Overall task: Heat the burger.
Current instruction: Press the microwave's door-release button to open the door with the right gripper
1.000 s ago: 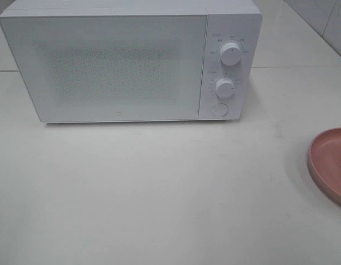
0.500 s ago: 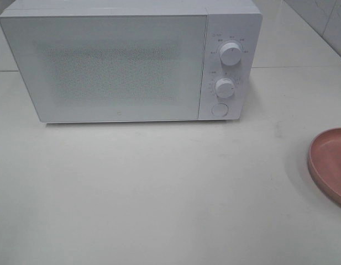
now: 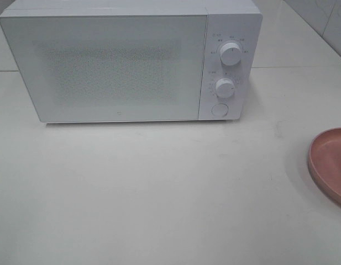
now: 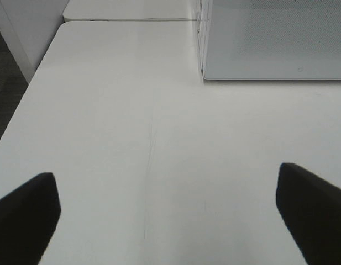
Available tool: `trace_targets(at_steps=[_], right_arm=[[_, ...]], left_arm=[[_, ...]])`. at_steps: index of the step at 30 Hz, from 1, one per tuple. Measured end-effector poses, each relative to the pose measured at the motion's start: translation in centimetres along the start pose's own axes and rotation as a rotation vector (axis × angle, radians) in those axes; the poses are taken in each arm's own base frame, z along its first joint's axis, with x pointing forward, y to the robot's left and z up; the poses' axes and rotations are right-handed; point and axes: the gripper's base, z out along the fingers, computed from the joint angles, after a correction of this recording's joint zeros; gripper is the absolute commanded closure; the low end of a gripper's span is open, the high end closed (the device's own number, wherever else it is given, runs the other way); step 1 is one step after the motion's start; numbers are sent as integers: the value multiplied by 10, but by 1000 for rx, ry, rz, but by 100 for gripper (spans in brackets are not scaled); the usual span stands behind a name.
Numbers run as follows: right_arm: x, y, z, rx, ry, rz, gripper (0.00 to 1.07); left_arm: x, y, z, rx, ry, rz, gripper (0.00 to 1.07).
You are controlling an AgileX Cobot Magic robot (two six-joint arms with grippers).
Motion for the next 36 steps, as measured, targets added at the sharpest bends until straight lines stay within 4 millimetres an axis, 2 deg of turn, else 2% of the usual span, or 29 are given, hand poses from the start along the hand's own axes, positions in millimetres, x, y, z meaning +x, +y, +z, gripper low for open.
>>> trace_targets(at_steps=[6,9,16,27,29,36], right_arm=[[-12,3,14,-6,-11,-4,33],[-18,5,28,-10,-9,-8,33],[-21,8,55,-19,-11,-15,33],[-30,11,78,-33,-44,-19,33],[-34,13,89,-40,-56,-21,33],[-41,16,107,-51,-75,-19,33]], left_arm=[[0,0,0,0,0,0,4],[0,0,0,0,0,0,4],[0,0,0,0,0,0,4],[0,0,0,0,0,0,4],[0,0,0,0,0,0,4],[0,0,0,0,0,0,4]])
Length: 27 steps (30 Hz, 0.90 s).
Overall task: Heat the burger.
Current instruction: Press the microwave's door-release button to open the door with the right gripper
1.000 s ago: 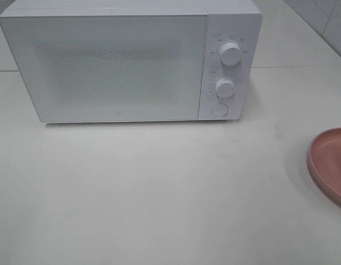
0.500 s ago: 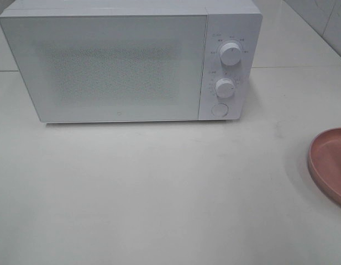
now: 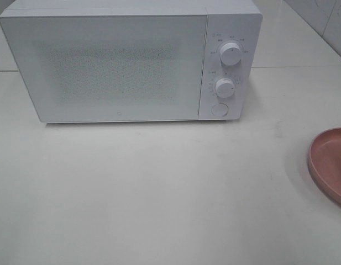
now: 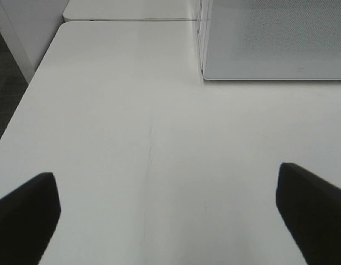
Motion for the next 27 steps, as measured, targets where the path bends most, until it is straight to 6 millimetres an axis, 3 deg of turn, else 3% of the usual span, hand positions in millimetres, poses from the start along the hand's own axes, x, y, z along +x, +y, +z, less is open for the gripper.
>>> trace_targets(at_steps=[18,23,27], right_arm=[[6,3,76,-27,6,23,33],[16,4,103,-36,15,12,33],[28,3,112,-42,9,-3,33]], left_arm=[[0,0,0,0,0,0,4],[0,0,0,0,0,0,4],[0,0,0,0,0,0,4]])
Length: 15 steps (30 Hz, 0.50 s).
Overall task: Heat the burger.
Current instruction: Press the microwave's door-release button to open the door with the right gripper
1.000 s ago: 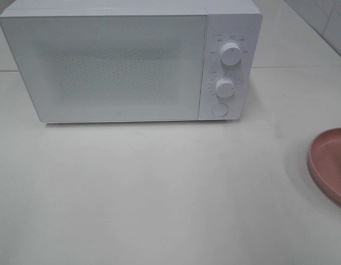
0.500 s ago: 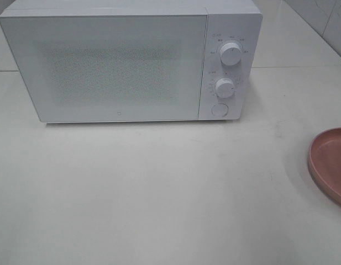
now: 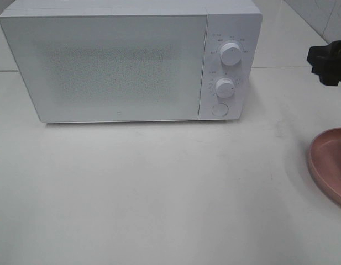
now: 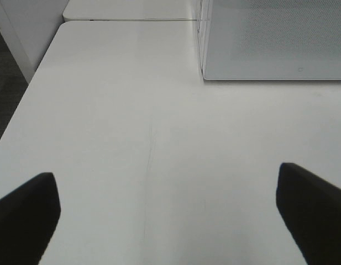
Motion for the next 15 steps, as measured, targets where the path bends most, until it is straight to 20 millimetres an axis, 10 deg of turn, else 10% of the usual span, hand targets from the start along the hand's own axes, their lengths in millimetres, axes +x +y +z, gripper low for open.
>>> trace_targets(at_steps=[15], right_arm=[[62,35,13,-7,26,-78,33]], left_arm=[[0,0,0,0,0,0,4]])
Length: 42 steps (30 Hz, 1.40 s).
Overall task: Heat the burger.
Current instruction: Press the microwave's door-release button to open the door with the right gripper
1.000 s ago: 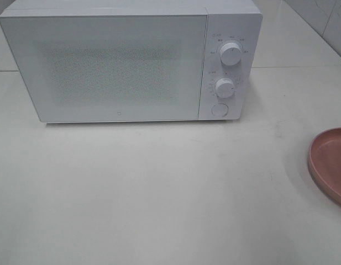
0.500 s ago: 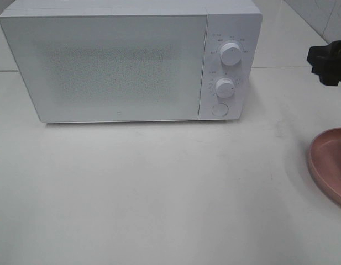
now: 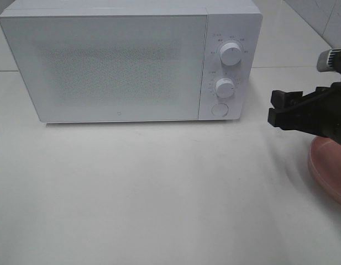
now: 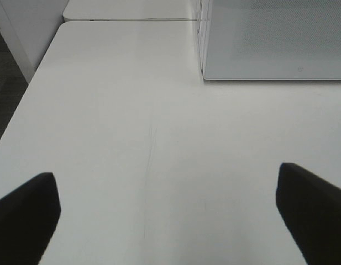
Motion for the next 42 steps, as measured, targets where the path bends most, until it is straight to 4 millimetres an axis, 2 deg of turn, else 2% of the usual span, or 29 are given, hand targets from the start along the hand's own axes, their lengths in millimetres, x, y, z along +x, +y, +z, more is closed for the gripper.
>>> trace_targets(at_steps=[11,17,22,27,37,39,41,42], right_arm=[[12,39,-7,43,-64,-9,33],[18,49,-11,58,-63,-2,33],[34,60,-14,69,-11,-15,33],[38,62,-13,65,3,-14,33],[38,62,-13,73,-21,133,35],[37,62,-13,72,-28,282,37],[37,62,-13,71,-30,333,39],[37,62,-13,70,-33,434,42]], left_arm=[[0,0,0,0,0,0,4],[0,0,0,0,0,0,4],[0,0,0,0,0,0,4],[0,0,0,0,0,0,4],[0,0,0,0,0,0,4],[0,0,0,0,0,0,4],[0,0,0,0,0,0,4],[0,0,0,0,0,0,4]])
